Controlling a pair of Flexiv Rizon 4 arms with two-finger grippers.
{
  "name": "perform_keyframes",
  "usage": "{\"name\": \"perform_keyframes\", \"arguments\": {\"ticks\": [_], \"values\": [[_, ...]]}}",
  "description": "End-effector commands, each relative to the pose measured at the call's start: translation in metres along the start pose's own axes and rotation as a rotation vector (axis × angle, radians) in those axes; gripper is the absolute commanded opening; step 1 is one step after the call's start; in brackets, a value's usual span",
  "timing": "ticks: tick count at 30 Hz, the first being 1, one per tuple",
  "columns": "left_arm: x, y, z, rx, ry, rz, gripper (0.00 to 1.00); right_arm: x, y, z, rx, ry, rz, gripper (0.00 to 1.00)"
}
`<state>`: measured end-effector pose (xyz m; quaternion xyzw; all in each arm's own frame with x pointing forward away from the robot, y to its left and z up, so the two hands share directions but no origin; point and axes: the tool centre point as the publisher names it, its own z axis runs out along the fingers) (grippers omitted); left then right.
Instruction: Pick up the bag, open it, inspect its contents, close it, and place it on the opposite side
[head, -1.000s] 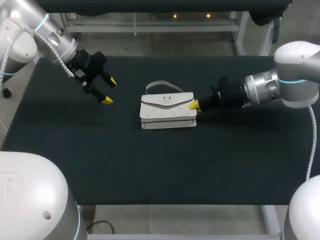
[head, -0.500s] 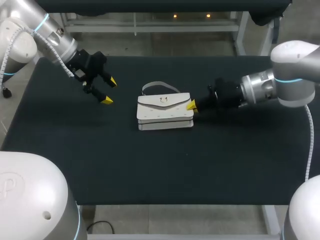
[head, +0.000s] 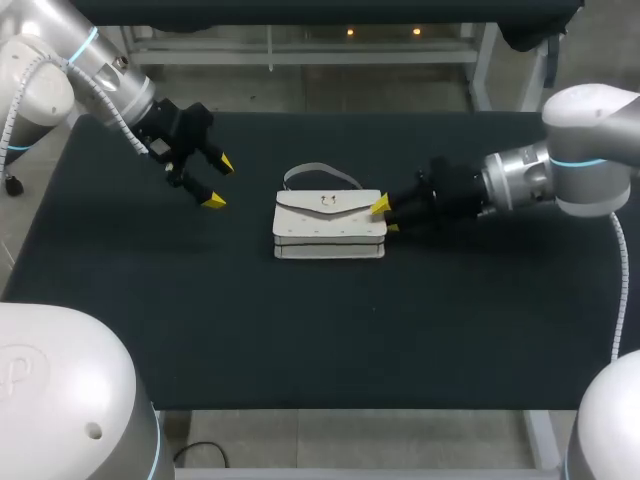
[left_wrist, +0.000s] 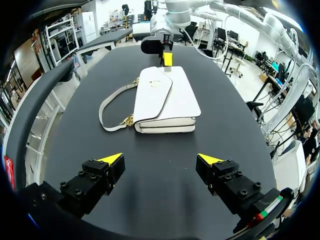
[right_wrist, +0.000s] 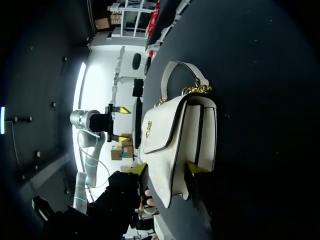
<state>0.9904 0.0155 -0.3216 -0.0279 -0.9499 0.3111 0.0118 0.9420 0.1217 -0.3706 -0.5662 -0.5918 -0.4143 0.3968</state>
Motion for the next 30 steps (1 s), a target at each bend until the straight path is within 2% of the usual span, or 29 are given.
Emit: {"name": "perform_keyframes", "arguments": {"ticks": [1,11,19,24,27,29,30], "values": [[0.0,0.0,0.001,0.001,-0.001,0.001,1.0,0.005,-0.006,-0.013,-0.019,-0.032,0.004,1.0],[0.0,0.0,0.001,0.001,-0.001,0.001,1.0,0.031,-0.012,-0.048,0.005,-0.196,-0.074,1.0],[0.0,0.0,0.001,0.001,-0.001,0.001,1.0,0.051,-0.016,-0.06,0.081,-0.331,-0.25,1.0],[0.0,0.0,0.001,0.001,-0.001,0.001,1.0,0.057,-0.014,-0.06,0.17,-0.436,-0.329,1.0],[0.0,0.0,0.001,0.001,-0.001,0.001,1.0,0.062,-0.014,-0.057,0.206,-0.518,-0.386,1.0],[0.0,0.0,0.001,0.001,-0.001,0.001,1.0,0.067,-0.017,-0.053,0.235,-0.626,-0.455,1.0],[0.0,0.0,0.001,0.001,-0.001,0.001,1.0,0.066,-0.021,-0.049,0.3,-0.731,-0.483,1.0]]}}
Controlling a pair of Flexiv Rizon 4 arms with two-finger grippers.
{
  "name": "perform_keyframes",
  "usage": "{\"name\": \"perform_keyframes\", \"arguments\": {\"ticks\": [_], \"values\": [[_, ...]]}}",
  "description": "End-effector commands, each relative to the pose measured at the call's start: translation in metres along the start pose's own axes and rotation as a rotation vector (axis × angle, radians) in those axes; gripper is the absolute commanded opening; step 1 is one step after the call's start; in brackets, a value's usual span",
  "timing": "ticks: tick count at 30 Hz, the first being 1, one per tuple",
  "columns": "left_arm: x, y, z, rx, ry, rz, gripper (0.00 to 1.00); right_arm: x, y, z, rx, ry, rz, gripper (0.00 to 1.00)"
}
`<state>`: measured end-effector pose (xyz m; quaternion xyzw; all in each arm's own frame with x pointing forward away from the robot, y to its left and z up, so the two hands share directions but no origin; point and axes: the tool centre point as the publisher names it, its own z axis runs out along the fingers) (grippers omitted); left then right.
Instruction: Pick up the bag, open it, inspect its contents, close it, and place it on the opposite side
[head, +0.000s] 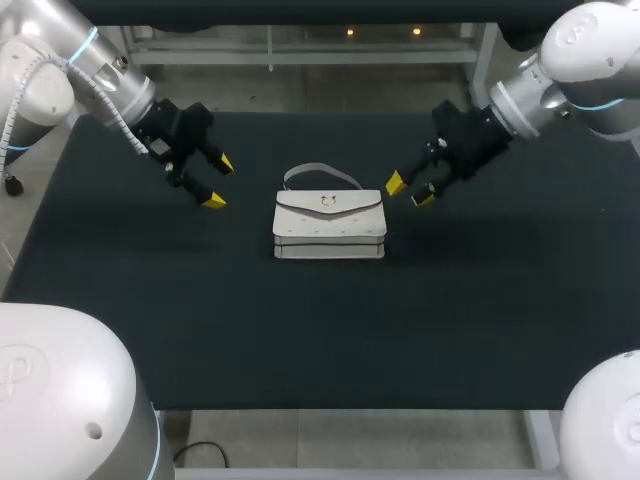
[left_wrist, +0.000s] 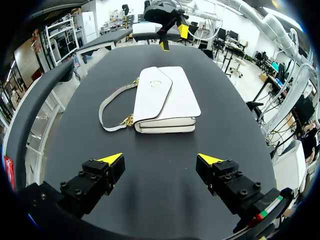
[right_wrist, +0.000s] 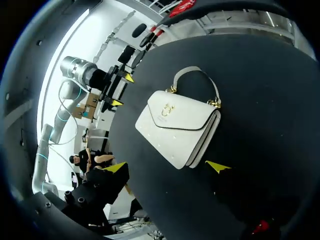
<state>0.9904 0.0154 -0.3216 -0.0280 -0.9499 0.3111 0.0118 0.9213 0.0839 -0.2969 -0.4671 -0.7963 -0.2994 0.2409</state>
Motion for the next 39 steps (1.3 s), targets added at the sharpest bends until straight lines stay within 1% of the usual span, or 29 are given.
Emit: {"name": "perform_keyframes", "arguments": {"ticks": [1,13,14,15,16,18,20,21,22,23,25,27,28,29,30,32,34,35,37,38,39], "values": [[0.0,0.0,0.001,0.001,-0.001,0.001,1.0,0.012,0.004,0.007,0.136,-0.315,-0.083,1.0],[0.0,0.0,0.001,0.001,-0.001,0.001,1.0,0.012,0.004,0.007,0.136,-0.315,-0.083,1.0],[-0.003,-0.006,0.0,0.013,0.001,0.035,1.0,0.019,0.008,0.006,0.132,-0.371,-0.12,1.0],[-0.008,-0.011,-0.002,0.015,-0.023,0.036,1.0,0.023,0.011,0.005,0.133,-0.401,-0.177,1.0],[-0.01,-0.016,-0.004,0.009,-0.038,0.083,1.0,0.028,0.013,0.004,0.127,-0.422,-0.243,1.0],[-0.012,-0.023,-0.01,0.037,-0.057,0.126,1.0,0.034,0.011,0.003,0.117,-0.496,-0.342,1.0],[-0.012,-0.028,-0.015,0.047,-0.103,0.177,1.0,0.037,0.009,0.005,0.136,-0.533,-0.439,1.0],[-0.01,-0.031,-0.017,0.065,-0.1,0.216,1.0,0.037,0.008,0.005,0.129,-0.555,-0.452,1.0],[-0.009,-0.033,-0.019,0.067,-0.132,0.234,1.0,0.036,0.007,0.006,0.126,-0.565,-0.491,1.0],[-0.008,-0.036,-0.019,0.073,-0.133,0.261,1.0,0.036,0.005,0.007,0.131,-0.577,-0.533,1.0],[-0.006,-0.04,-0.019,0.075,-0.155,0.305,1.0,0.034,0.003,0.01,0.117,-0.613,-0.56,1.0],[-0.005,-0.044,-0.016,0.068,-0.17,0.355,1.0,0.032,0.001,0.012,0.101,-0.624,-0.602,1.0],[-0.004,-0.047,-0.015,0.064,-0.179,0.38,1.0,0.03,0.0,0.014,0.091,-0.648,-0.617,1.0],[-0.003,-0.049,-0.014,0.065,-0.184,0.418,1.0,0.029,0.0,0.015,0.068,-0.652,-0.628,1.0],[-0.001,-0.051,-0.013,0.075,-0.185,0.446,1.0,0.028,-0.001,0.016,0.052,-0.638,-0.643,1.0],[0.001,-0.055,-0.012,0.09,-0.186,0.495,1.0,0.027,-0.002,0.02,0.028,-0.651,-0.696,1.0],[0.004,-0.059,-0.009,0.09,-0.208,0.534,1.0,0.029,-0.004,0.023,0.019,-0.672,-0.745,1.0],[0.004,-0.061,-0.009,0.104,-0.215,0.559,1.0,0.03,-0.004,0.024,0.019,-0.685,-0.763,1.0],[0.004,-0.066,-0.005,0.127,-0.273,0.575,1.0,0.03,-0.005,0.027,0.016,-0.698,-0.8,1.0],[0.003,-0.069,-0.003,0.158,-0.27,0.579,1.0,0.029,-0.004,0.029,0.019,-0.67,-0.815,1.0],[0.003,-0.069,-0.003,0.158,-0.27,0.579,1.0,0.029,-0.004,0.029,0.019,-0.67,-0.815,1.0]]}}
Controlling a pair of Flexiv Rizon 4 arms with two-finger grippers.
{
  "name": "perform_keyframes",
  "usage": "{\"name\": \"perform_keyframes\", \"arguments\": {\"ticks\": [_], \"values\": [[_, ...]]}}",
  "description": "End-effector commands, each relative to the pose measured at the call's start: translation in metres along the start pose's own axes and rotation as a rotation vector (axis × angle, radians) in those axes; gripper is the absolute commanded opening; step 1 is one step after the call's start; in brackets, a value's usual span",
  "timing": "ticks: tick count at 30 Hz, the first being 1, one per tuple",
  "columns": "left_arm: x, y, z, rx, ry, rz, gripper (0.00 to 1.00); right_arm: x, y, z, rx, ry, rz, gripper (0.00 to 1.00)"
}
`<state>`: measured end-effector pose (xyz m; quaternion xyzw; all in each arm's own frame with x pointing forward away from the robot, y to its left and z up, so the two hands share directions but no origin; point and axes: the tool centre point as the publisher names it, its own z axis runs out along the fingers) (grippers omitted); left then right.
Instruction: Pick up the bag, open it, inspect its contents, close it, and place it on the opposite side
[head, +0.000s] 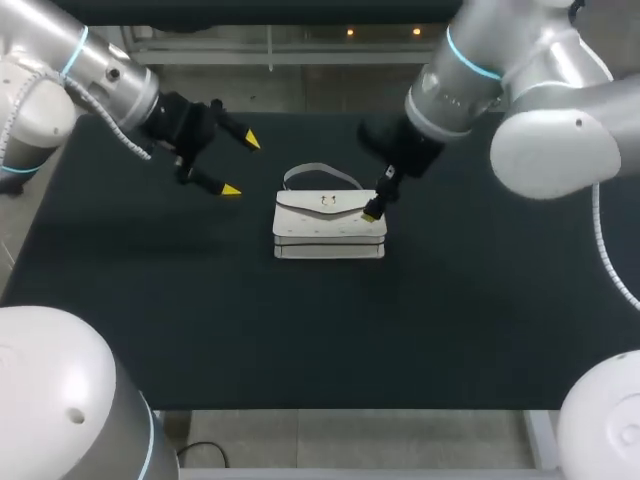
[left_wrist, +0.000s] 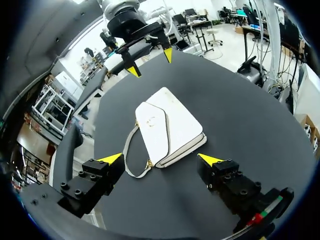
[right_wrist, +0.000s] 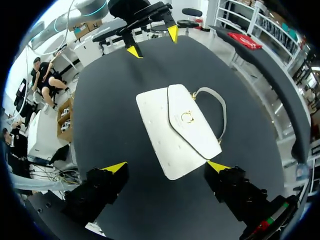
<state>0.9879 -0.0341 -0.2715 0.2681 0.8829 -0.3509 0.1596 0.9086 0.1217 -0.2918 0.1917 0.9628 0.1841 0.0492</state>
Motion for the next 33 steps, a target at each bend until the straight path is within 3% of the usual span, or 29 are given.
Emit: {"name": "perform_keyframes", "arguments": {"ticks": [1,13,14,20,33], "values": [[0.005,-0.001,0.007,0.026,-0.1,0.005,1.0,0.006,-0.007,0.005,-0.07,-0.206,-0.043,1.0],[0.005,-0.001,0.007,0.026,-0.1,0.005,1.0,0.006,-0.007,0.005,-0.07,-0.206,-0.043,1.0],[0.005,-0.002,0.009,0.052,-0.087,0.032,1.0,0.006,-0.007,0.005,-0.07,-0.206,-0.043,1.0],[0.005,-0.008,0.013,0.086,-0.063,0.102,1.0,0.0,-0.014,0.017,-0.05,-0.315,-0.155,1.0],[-0.002,-0.012,0.025,0.092,-0.032,0.137,1.0,-0.003,-0.014,0.047,-0.017,-0.431,-0.286,1.0]]}}
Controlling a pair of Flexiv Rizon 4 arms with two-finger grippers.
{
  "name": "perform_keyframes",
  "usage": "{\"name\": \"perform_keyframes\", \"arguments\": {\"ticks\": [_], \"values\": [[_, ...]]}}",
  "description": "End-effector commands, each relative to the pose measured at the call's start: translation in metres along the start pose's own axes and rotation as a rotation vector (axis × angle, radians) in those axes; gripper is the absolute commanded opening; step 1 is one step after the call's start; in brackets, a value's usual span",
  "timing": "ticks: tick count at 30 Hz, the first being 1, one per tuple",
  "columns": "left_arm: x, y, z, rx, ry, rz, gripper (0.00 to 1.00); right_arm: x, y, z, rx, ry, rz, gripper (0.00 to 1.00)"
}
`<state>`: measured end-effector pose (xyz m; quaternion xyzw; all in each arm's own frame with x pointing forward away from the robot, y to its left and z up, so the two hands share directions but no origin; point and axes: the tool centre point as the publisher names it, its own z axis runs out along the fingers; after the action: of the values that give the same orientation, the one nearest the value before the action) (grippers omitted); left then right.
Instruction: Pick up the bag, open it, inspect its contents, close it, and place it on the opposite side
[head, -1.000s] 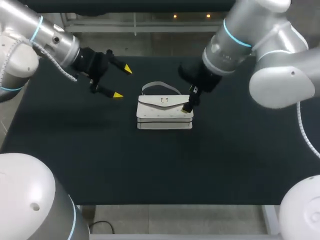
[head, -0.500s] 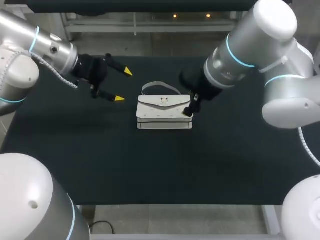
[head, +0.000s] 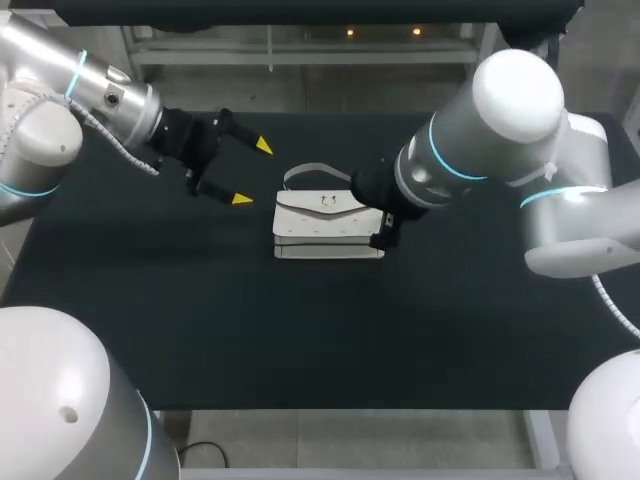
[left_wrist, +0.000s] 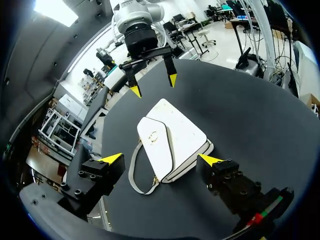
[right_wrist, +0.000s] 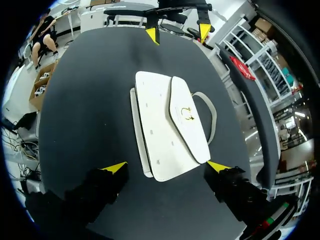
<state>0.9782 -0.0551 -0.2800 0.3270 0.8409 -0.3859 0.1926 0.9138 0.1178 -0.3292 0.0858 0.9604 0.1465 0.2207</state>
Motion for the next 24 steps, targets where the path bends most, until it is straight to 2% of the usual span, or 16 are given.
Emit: {"name": "perform_keyframes", "arguments": {"ticks": [1,14,16,21,22,24], "values": [[-0.006,0.004,0.007,0.003,0.026,0.0,1.0,0.005,0.003,0.014,0.017,-0.136,-0.021,1.0],[-0.01,0.003,0.019,0.046,0.09,0.007,1.0,0.009,0.001,0.032,0.009,-0.152,-0.138,1.0],[-0.012,0.004,0.02,0.055,0.097,0.002,1.0,0.009,0.0,0.033,0.008,-0.149,-0.151,0.91],[-0.014,0.006,0.023,0.054,0.101,-0.01,1.0,0.008,-0.001,0.036,0.005,-0.145,-0.168,0.75],[-0.015,0.006,0.024,0.054,0.103,-0.013,1.0,0.007,-0.001,0.037,0.004,-0.144,-0.17,0.68],[-0.015,0.006,0.026,0.051,0.106,-0.016,1.0,0.007,0.001,0.039,0.004,-0.142,-0.177,0.64]]}}
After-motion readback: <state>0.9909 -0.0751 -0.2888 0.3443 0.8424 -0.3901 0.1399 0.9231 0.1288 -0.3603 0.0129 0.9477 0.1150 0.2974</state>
